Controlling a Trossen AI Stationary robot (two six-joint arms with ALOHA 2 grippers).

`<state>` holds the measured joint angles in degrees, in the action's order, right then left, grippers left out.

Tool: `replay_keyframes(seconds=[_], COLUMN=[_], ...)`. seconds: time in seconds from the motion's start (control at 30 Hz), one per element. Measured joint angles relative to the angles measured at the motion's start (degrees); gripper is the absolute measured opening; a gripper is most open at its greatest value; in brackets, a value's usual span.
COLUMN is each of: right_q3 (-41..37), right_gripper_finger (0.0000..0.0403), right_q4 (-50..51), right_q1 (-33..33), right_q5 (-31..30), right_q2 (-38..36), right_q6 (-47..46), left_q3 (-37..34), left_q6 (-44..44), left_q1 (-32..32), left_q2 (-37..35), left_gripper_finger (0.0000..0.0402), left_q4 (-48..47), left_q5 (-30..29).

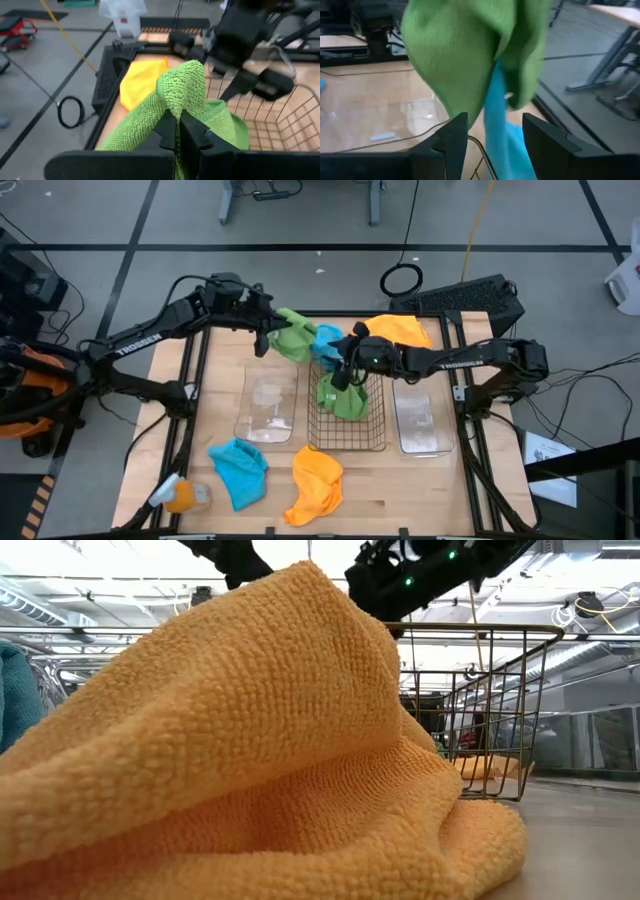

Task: Sort microfiber towel by color & place in baskets
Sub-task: Put the green microfiber towel into the wire basket

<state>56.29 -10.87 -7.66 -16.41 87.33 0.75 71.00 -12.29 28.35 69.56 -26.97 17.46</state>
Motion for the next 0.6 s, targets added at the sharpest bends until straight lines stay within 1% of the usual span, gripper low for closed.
replay_keyframes(seconds=[0.1,0.17,0.27,0.33,0.4,0.43,0.53,0.57,0.6], right_q3=[0.0,0.0,0.0,0.0,0.0,0.0,-0.1,0.0,0.0], right_gripper_finger=[0.0178,0.0178,0.0175,0.0163,0.0136,0.0115,0.0040,0.0020,0.0012], right_q4=[-2.6,-4.5,-7.3,-9.8,-10.4,-10.8,-9.4,-9.1,-9.0], right_q1=[-1.3,-1.9,-3.3,-4.8,-6.2,-6.7,-7.7,-7.9,-8.1], right_q5=[3.4,4.1,2.5,2.0,3.1,3.2,3.2,3.2,3.1], right_q2=[1.9,3.5,6.7,9.0,11.2,12.3,14.4,14.7,14.9], right_q6=[0.2,0.2,0.5,0.3,-0.7,-1.5,-2.6,-2.6,-2.7], left_q3=[0.0,0.0,0.0,0.0,0.0,0.0,0.0,0.0,0.0], left_q6=[0.0,0.0,0.0,0.0,0.0,0.0,0.0,0.0,0.0], left_q1=[0.0,0.0,0.0,0.0,0.0,0.0,0.7,1.1,1.5], left_q2=[0.1,0.1,0.1,0.1,0.1,0.1,-0.5,-1.0,-1.5], left_gripper_finger=[0.0003,0.0003,0.0003,0.0003,0.0003,0.0003,0.0003,0.0003,0.0003], left_q4=[0.8,1.2,1.2,1.2,1.2,1.2,1.5,2.2,3.0], left_q5=[0.9,1.6,3.1,3.3,3.4,3.4,3.4,3.4,3.3])
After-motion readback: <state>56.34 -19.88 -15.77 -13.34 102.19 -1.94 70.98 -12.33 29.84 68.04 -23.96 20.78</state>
